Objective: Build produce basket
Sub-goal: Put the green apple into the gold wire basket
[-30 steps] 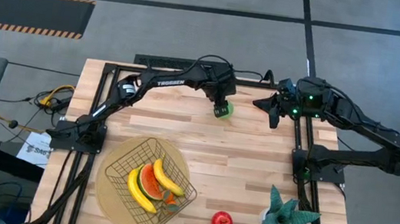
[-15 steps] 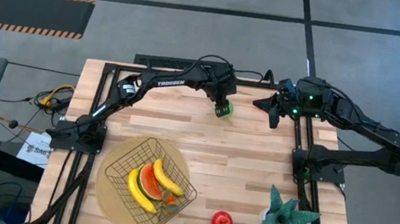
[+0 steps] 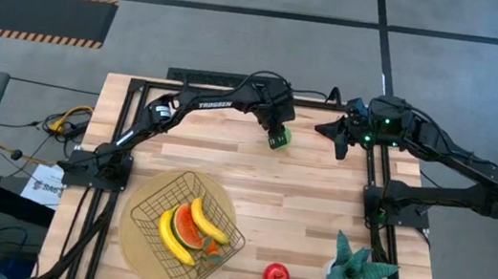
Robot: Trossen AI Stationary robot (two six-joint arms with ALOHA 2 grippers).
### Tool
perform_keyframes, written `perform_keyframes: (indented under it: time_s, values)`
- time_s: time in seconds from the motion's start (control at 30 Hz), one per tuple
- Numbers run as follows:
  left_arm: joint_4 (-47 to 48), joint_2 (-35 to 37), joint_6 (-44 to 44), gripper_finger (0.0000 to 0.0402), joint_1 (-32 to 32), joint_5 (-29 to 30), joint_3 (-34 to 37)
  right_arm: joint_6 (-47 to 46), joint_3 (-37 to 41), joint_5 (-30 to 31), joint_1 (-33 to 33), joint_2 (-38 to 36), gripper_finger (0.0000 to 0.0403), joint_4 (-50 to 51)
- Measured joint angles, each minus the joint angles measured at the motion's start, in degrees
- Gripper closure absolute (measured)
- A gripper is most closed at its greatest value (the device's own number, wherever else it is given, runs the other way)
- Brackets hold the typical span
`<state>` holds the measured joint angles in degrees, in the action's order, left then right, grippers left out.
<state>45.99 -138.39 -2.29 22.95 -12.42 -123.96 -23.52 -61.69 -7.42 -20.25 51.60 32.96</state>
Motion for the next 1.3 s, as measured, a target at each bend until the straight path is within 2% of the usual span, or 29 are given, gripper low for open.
perform_keyframes:
  time_s: [0.37,0.6,0.77,0.87,1.1,1.3]
  values:
    - [1.04,-0.36,-2.09,0.0401,-0.25,3.45,-2.01,-0.03,0.0,0.0,0.0,0.0,0.0399,0.03]
    - [8.3,-0.65,-2.82,0.0401,-0.91,4.11,-10.23,-0.03,0.0,0.0,-0.02,-0.01,0.04,0.03]
    - [9.05,3.17,-1.88,0.0401,-1.58,2.76,-9.91,0.01,0.0,0.0,-0.02,0.01,0.04,0.06]
    - [14.84,6.15,-1.9,0.0401,-1.96,2.36,-11.06,0.04,0.0,0.0,-0.03,0.0,0.04,0.04]
    - [28.97,13.57,-2.42,0.0401,-4.97,6.57,-10.74,1.15,-0.02,0.0,-1.28,-0.79,0.04,0.01]
    - [43.88,19.24,2.48,0.0401,-9.06,13.75,-10.73,1.59,-0.02,0.0,-1.27,-0.77,0.04,0.13]
